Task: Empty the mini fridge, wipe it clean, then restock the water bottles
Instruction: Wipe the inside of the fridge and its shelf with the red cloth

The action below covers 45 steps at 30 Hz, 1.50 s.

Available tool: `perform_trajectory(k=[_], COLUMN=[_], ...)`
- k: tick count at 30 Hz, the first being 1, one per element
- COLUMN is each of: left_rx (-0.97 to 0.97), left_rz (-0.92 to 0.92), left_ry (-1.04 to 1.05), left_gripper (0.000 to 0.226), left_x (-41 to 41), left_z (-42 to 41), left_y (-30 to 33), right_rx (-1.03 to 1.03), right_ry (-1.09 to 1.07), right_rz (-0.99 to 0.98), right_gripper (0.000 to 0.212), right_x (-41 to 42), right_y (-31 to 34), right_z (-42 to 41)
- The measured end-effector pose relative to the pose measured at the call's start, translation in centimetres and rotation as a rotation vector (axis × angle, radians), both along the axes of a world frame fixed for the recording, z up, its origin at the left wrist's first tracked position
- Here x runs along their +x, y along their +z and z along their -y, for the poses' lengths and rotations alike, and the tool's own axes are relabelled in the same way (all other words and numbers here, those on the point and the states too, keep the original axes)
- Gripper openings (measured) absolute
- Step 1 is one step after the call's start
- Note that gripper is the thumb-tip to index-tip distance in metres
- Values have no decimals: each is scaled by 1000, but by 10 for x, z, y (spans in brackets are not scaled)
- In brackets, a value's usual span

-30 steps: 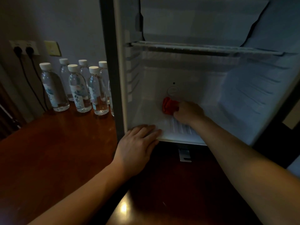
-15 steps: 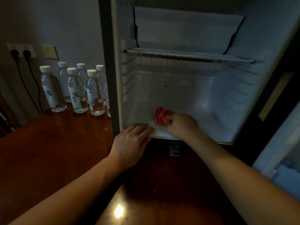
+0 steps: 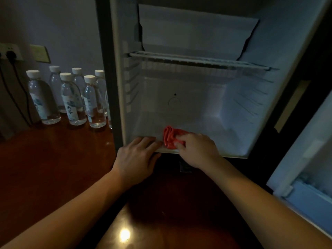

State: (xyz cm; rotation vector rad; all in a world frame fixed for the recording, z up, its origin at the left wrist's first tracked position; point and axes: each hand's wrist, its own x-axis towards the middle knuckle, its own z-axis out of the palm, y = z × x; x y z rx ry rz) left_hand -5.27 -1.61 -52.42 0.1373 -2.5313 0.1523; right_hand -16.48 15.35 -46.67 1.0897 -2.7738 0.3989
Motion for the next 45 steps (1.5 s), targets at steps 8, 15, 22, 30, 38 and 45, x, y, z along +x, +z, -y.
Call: perform_trajectory(k=[8, 15, 22, 30, 38, 45], left_rx=[9, 0, 29, 55, 127, 144], left_rz=[20, 35, -12, -33, 34, 60], left_ry=[2, 0, -1, -29, -44, -35], left_gripper=[42, 43, 38, 36, 42, 46], left_x=[0, 1, 5, 6, 11, 12], left_z=[2, 2, 0, 1, 3, 3], left_y=[0, 0, -2, -4, -2, -1], right_rx=[28, 0, -27, -20, -5, -14], right_ry=[-49, -16, -26, -45, -44, -22], right_rz=[73, 37, 74, 63, 75, 25], right_gripper=[37, 39, 39, 36, 36, 35], right_x=[-34, -20, -3, -15, -21, -2], right_y=[6, 1, -2, 3, 5, 3], right_z=[25, 11, -19, -7, -3, -19])
